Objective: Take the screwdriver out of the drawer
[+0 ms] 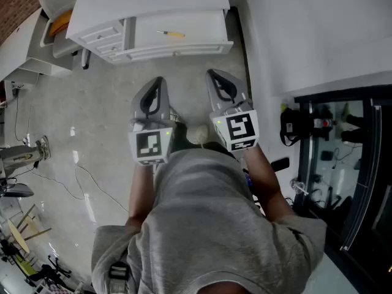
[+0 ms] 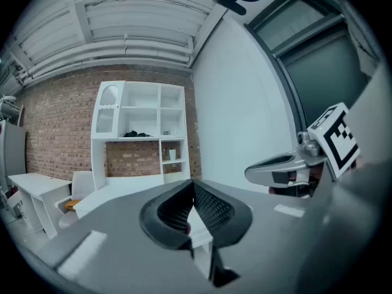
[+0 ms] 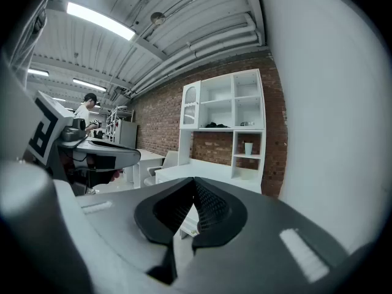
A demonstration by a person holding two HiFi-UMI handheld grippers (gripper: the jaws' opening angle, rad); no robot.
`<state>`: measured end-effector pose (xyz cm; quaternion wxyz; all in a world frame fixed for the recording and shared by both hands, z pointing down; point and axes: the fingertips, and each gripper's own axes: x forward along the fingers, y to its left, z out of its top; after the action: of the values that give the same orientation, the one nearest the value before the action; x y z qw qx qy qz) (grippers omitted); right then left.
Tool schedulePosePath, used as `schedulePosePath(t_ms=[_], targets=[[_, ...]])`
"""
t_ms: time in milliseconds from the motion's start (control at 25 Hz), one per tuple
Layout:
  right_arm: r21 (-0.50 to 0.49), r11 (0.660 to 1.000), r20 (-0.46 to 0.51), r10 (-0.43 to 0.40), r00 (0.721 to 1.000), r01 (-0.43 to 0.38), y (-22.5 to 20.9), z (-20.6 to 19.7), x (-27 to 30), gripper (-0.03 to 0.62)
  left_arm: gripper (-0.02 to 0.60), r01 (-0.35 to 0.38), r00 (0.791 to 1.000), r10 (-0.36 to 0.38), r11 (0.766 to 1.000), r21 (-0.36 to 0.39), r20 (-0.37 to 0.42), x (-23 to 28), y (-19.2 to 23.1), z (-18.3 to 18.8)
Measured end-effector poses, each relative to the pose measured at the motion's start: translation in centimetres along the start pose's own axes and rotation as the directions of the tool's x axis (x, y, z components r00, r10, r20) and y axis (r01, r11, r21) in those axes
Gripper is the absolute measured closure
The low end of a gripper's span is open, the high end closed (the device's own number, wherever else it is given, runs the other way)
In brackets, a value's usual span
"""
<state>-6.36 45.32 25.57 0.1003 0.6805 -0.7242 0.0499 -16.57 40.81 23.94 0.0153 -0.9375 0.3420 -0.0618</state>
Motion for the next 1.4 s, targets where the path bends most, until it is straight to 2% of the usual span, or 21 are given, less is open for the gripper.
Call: schedulePosePath(t_ms=[320,600,880,1400], targets=[[0.009,1.0,0.0,0.017,1.0,-0.017,-1.0,-0.2,0.7,0.591,0.569,-0.012,1.0,0.012,1.0,-0.007,-0.008,0.9,-0.1,-0.4],[0.002,0.999,-0.026,0.049,0.998,-0.049,-2.1,-0.4,4.0,0.591,0.569,-0.037,0.999,0.037,0.999,-0.016,-0.023,4.0,1.6,-0.8],[0.0,0.998,-0.047,0.07,0.996,-0.07,-4.6,0.0,10.0,0.591,0.569,-0.048,0.998,0.047,0.999,-0.026,-0.042,9.4,4.7,-1.2],[0.018,0.995,-0.114,0.1,0.988,-0.099,-9.1,1.2,24.0,0.591,0.569,-0.067,0.993,0.06,0.996,-0.061,-0.098,21.3,13.4,-2.2]])
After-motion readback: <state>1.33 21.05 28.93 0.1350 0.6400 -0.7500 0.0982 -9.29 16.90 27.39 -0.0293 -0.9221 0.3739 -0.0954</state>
